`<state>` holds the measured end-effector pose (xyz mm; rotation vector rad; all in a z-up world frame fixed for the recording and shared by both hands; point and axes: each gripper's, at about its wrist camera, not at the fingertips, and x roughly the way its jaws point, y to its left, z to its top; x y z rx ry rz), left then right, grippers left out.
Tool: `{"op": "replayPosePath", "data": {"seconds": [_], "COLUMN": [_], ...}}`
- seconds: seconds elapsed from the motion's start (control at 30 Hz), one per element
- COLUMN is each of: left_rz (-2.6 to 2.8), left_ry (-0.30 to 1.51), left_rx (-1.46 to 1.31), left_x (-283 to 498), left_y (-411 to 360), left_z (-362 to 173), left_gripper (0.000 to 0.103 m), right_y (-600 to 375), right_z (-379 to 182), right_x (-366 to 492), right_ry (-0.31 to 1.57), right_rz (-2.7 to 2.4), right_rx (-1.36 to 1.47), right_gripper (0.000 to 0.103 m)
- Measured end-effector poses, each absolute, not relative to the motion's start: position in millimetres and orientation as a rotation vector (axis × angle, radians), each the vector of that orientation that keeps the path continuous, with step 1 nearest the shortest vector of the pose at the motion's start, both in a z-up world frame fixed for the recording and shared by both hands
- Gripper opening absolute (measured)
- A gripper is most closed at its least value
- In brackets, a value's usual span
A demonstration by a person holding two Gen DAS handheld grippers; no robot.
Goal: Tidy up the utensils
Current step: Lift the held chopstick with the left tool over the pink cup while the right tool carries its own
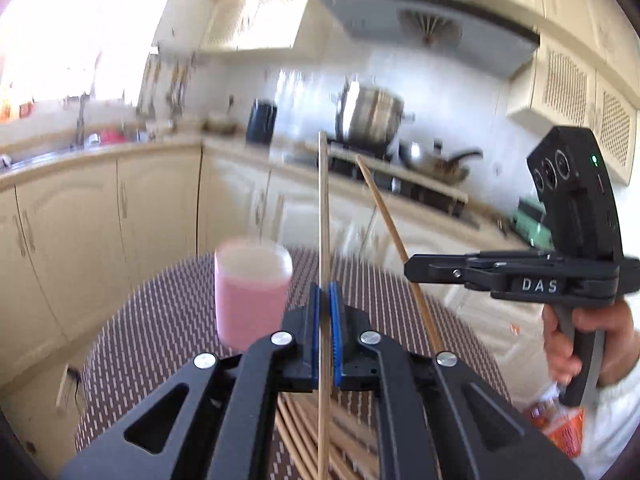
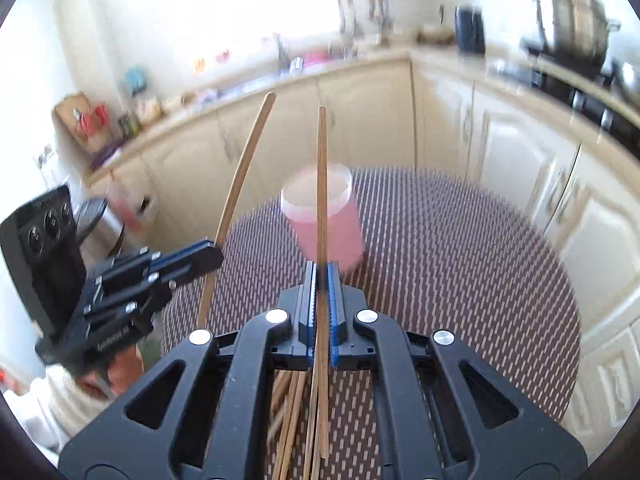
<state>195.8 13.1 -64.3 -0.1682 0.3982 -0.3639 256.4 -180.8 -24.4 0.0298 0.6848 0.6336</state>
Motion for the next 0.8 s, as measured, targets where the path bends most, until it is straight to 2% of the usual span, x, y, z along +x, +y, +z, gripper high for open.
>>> {"op": "replayPosePath", "data": {"seconds": [0.2, 0.43, 0.8], "left_rz": [-0.285, -0.184, -0.134], "left_ry": [0.227, 0.115, 0.087], "left_rx": [-0.223, -0.293, -0.339], "left_x": [229, 265, 315], "left_y": [18, 26, 38], "left_z": [-34, -22, -39], "left_gripper": [0.005, 0.005, 0.005], "right_y": [-164, -147, -133], "right_z": [1, 8, -11], "right_x": [281, 317, 346], "right_ry": [0.469, 0.302, 0.247], "right_rz": [0.581, 0.518, 0.502], "right_rx": [0.124, 0.192, 0.244], "right_gripper": [0.006, 0.006, 0.006]}}
